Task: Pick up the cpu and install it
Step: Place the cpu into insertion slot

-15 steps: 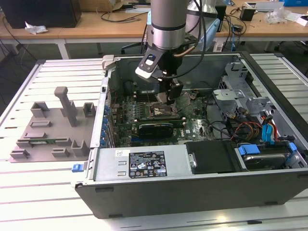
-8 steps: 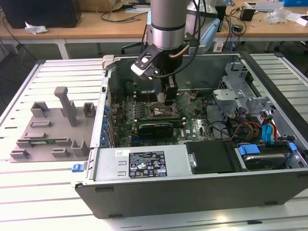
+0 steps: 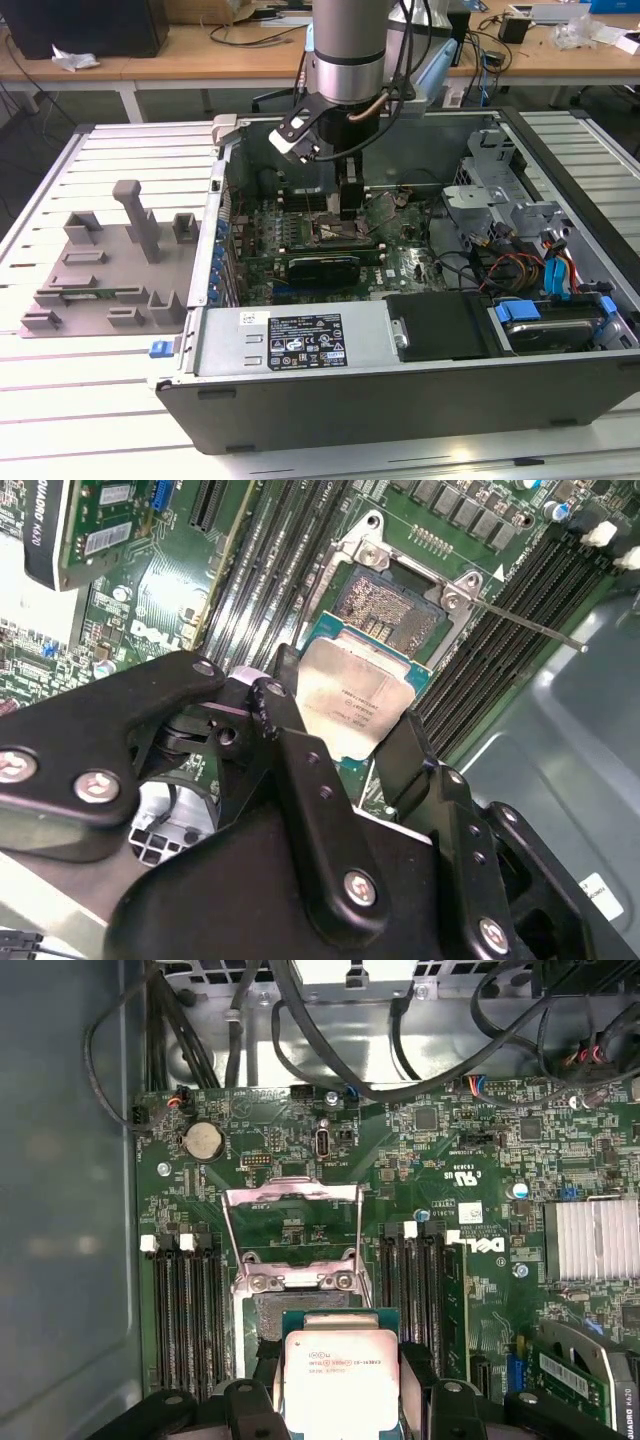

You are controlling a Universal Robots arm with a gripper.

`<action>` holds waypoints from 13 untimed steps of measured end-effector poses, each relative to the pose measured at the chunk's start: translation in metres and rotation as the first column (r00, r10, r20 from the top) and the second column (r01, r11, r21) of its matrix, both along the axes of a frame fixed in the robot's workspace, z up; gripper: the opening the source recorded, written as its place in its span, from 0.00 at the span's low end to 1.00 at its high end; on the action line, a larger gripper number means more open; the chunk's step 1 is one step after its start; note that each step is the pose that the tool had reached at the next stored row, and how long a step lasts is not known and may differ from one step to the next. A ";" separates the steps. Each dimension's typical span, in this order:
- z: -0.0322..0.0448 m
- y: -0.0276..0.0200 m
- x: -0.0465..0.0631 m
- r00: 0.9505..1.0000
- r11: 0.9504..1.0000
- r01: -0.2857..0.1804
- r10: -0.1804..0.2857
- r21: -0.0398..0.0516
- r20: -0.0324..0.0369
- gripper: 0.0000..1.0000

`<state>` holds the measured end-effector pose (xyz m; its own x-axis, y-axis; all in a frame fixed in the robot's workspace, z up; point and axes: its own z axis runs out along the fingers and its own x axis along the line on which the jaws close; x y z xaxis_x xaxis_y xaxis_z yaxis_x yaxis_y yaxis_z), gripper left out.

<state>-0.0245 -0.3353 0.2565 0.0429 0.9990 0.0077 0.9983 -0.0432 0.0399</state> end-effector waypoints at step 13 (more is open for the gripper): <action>-0.0148 0.0031 0.000 0.997 0.997 -0.075 0.075 -0.016 0.000 0.55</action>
